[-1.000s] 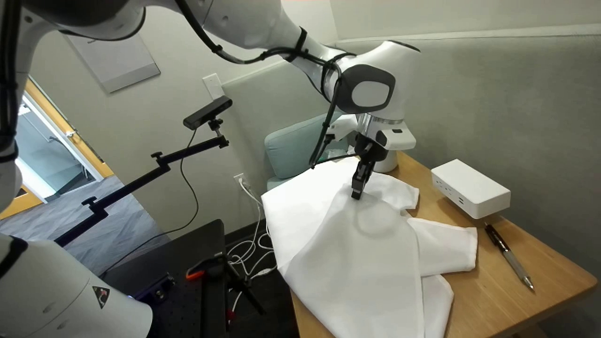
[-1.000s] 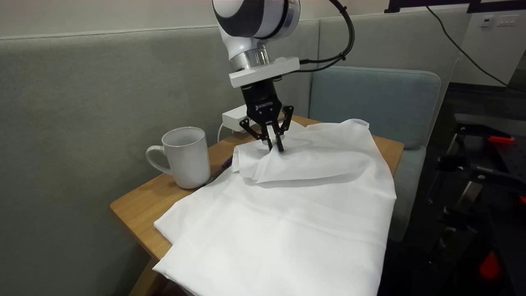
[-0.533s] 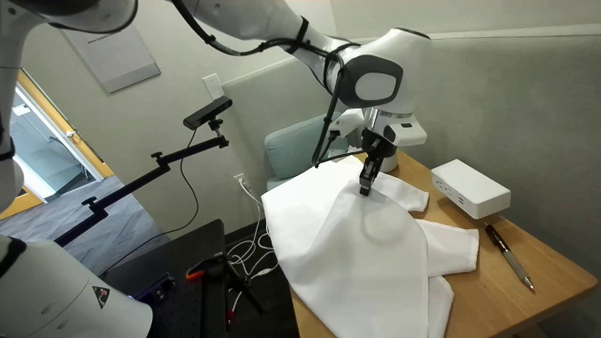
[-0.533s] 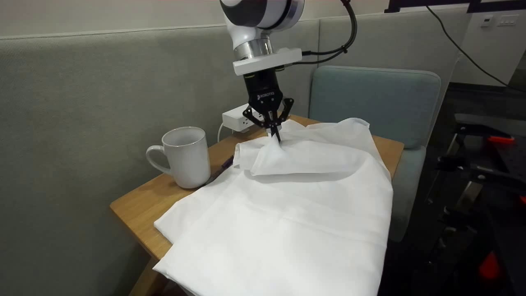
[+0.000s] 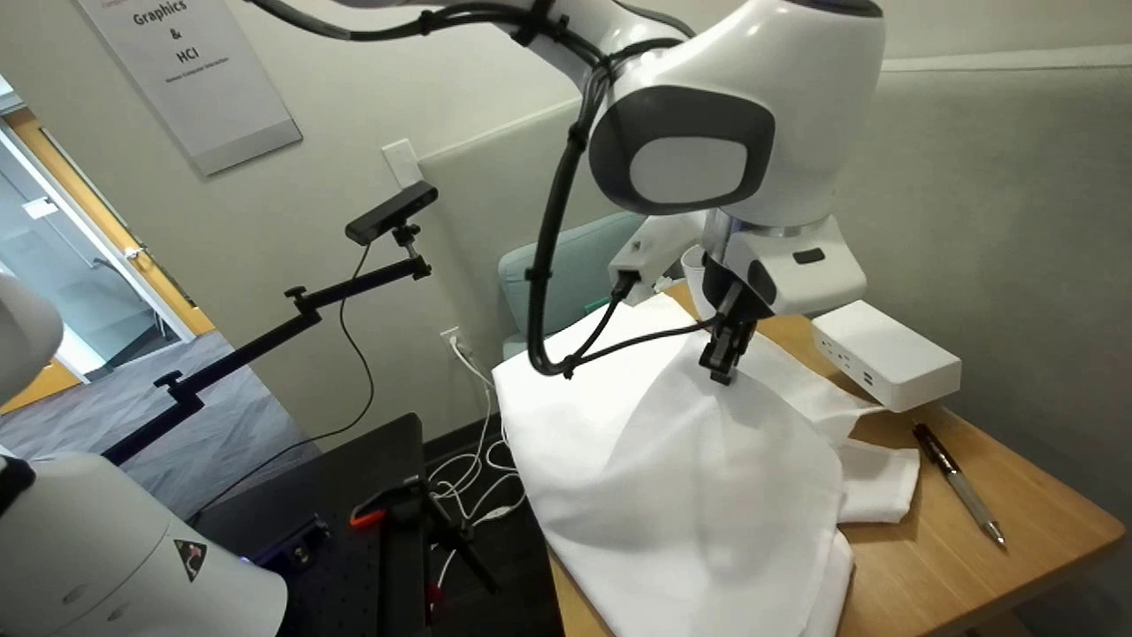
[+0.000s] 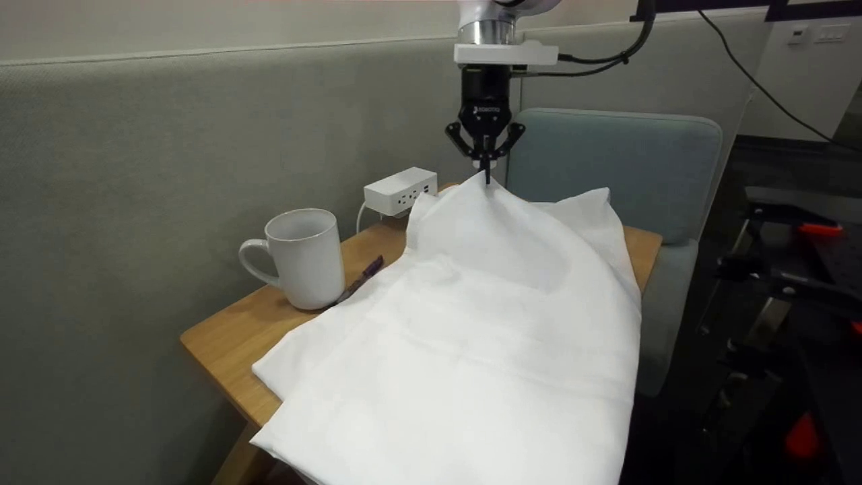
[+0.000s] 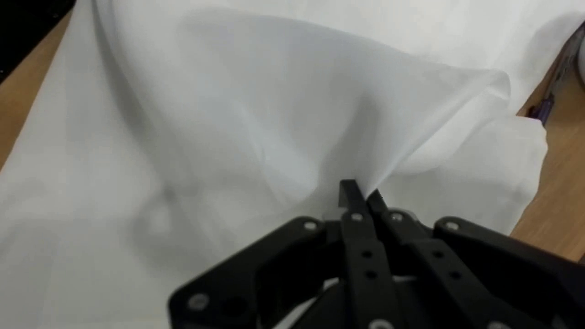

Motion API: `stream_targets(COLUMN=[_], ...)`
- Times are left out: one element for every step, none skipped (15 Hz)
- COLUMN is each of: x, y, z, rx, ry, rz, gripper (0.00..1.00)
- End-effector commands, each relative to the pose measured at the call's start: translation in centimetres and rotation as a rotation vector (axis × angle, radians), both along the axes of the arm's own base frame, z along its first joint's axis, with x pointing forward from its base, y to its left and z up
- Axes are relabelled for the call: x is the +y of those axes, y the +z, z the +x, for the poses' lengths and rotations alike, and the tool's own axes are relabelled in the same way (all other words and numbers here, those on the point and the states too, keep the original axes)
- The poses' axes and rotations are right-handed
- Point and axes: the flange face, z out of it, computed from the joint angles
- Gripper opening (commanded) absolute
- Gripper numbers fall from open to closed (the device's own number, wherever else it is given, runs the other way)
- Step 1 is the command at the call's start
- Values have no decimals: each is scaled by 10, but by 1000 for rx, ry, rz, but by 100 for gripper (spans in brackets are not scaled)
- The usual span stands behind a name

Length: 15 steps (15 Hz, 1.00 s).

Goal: Unfold the cloth on the table

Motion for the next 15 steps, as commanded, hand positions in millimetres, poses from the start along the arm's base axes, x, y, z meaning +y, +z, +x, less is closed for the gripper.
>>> stream_targets(x=[-36,-46,-56,-63,-71,-78,-84,-90,-93,-95,-96,-95,-93,-91,-86], y=[8,7,6,5,4,4,3,3,3,3,3,5,8,10,15], z=[-46,-56,-67,-77,-86,-95,-102,-108,-112,-116,-119,-120,-121,-122,-122], rx=[-66,-73,-80,-84,-85,-89,-90,-96,-99,-101,-108,-121,-140,-153,-180], ry=[-99,-130,-162,-188,-222,-253,-275,-299,-314,-323,-332,-327,-321,-316,-293], rz=[5,-2,-11,-23,-43,-65,-81,-100,-112,-121,-130,-133,-138,-143,-152], gripper=[1,1,1,1,1,1,1,1,28,29,36,44,50,57,66])
